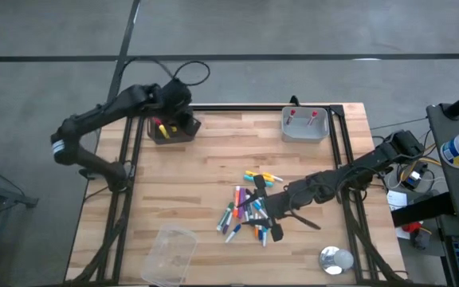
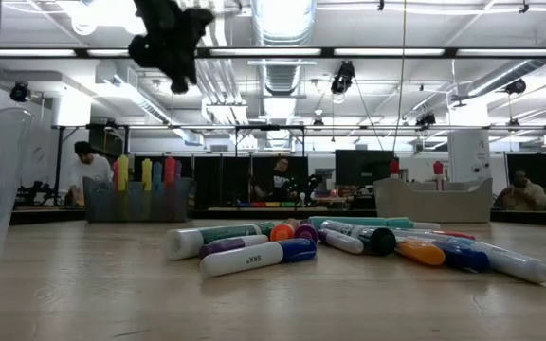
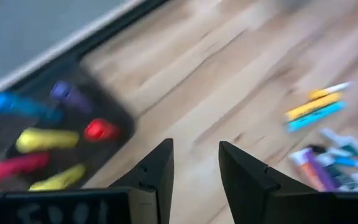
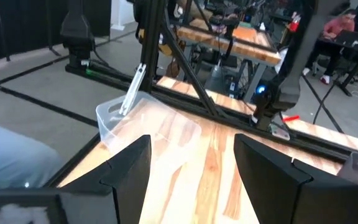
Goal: Pick & Place Markers
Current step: Put the yellow highlighter pen into the black bin
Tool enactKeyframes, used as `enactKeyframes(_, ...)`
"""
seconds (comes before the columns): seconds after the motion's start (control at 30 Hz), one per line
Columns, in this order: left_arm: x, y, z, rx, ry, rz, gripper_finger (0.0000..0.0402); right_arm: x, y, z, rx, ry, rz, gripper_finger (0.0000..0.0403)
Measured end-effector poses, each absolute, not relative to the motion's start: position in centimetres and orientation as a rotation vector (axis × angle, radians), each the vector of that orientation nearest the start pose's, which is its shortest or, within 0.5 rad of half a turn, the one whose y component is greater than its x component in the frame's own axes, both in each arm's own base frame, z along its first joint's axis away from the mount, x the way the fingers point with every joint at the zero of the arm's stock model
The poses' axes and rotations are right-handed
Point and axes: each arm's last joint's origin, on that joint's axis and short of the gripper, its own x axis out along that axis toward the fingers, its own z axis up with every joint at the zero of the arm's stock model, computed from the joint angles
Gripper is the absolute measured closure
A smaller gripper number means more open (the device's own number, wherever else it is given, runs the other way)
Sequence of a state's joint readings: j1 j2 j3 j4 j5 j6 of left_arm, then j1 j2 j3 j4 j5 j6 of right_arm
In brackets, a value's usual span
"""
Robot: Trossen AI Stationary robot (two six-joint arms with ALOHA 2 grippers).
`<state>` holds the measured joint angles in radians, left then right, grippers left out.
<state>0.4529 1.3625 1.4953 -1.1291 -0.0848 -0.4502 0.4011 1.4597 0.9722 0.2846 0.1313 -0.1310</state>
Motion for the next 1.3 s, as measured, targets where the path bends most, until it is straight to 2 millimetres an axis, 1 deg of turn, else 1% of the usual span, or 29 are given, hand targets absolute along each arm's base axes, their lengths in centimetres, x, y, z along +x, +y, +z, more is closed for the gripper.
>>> enactKeyframes(0.13,22.3,8.6,38.0,-0.518,0.686,0.608,0.0282,30.5,12.5,28.3,-0.181,0.198,0.282,0.0177)
enactKeyframes(0.27,21.9,6.3,38.0,-0.481,0.526,0.496,0.0282,30.4,12.5,28.2,-0.116,0.219,0.275,0.0177)
enactKeyframes(0.47,21.3,3.8,36.3,-0.444,0.374,0.354,0.0282,30.4,12.5,28.1,0.006,0.244,0.259,0.0177)
enactKeyframes(0.67,21.4,2.2,33.9,-0.435,0.243,0.238,0.0282,30.4,12.4,28.0,0.063,0.257,0.219,0.0177)
enactKeyframes(0.83,21.9,0.9,32.2,-0.408,0.171,0.152,0.0282,30.5,12.3,28.0,0.079,0.259,0.199,0.0177)
enactKeyframes(1.03,22.2,-1.0,31.0,-0.345,0.084,0.029,0.0282,30.6,11.9,27.7,0.095,0.282,0.164,0.0177)
enactKeyframes(1.3,21.8,-3.7,30.3,-0.268,-0.011,-0.114,0.0282,30.6,11.7,27.7,0.103,0.287,0.142,0.0177)
